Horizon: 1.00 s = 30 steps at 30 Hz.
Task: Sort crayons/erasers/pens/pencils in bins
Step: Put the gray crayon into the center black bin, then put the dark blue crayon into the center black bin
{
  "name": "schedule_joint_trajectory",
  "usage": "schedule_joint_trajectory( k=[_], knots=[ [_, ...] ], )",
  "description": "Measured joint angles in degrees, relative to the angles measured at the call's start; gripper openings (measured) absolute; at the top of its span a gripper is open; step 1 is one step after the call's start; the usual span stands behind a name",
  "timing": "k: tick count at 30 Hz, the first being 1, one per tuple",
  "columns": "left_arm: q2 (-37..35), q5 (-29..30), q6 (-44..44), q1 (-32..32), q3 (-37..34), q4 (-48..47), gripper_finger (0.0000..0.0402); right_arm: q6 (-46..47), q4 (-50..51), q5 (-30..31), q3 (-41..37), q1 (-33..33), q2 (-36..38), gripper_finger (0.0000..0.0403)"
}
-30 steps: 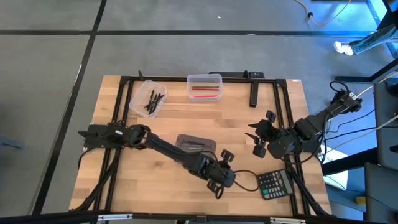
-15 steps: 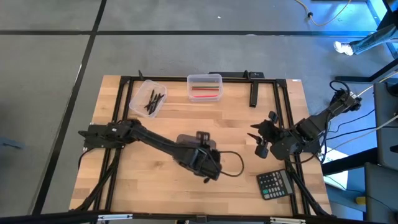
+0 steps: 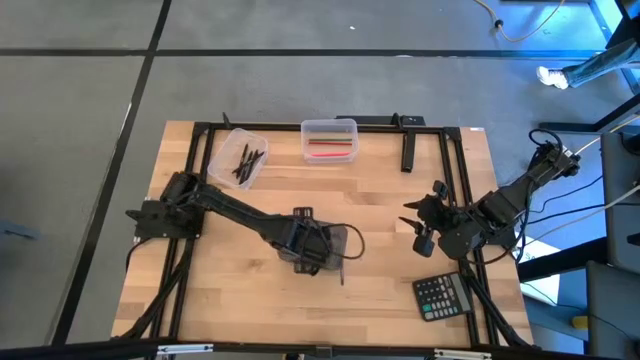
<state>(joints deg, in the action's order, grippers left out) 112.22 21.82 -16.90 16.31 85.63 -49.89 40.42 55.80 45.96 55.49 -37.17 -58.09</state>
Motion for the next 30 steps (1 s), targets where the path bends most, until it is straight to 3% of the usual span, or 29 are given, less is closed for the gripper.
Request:
schedule_joint_trajectory(
  k=[2,6,20,25,30],
  knots=[
    [0.06,-3.29,0.77,-0.83,-4.15,4.24,0.0014,-0.02,-0.06,0.06,-0.01,0.0,0.11,0.0171],
    [0.24,-4.1,-0.35,-2.27,-8.99,7.28,0.0016,-0.02,-0.14,0.08,-0.01,0.0,0.13,0.0171],
    [0.24,-4.08,-2.02,-3.19,-9.73,8.87,0.0106,1.17,-0.82,0.05,0.0,0.0,0.13,0.0171],
    [-0.06,-3.21,-1.92,-2.52,-6.15,4.33,0.0119,1.18,-0.76,0.03,0.01,0.0,0.13,0.0171],
    [-0.11,-2.99,3.23,-1.2,3.17,-2.38,0.0118,1.08,-0.71,0.01,0.01,0.0,0.13,0.0171]
  ],
)
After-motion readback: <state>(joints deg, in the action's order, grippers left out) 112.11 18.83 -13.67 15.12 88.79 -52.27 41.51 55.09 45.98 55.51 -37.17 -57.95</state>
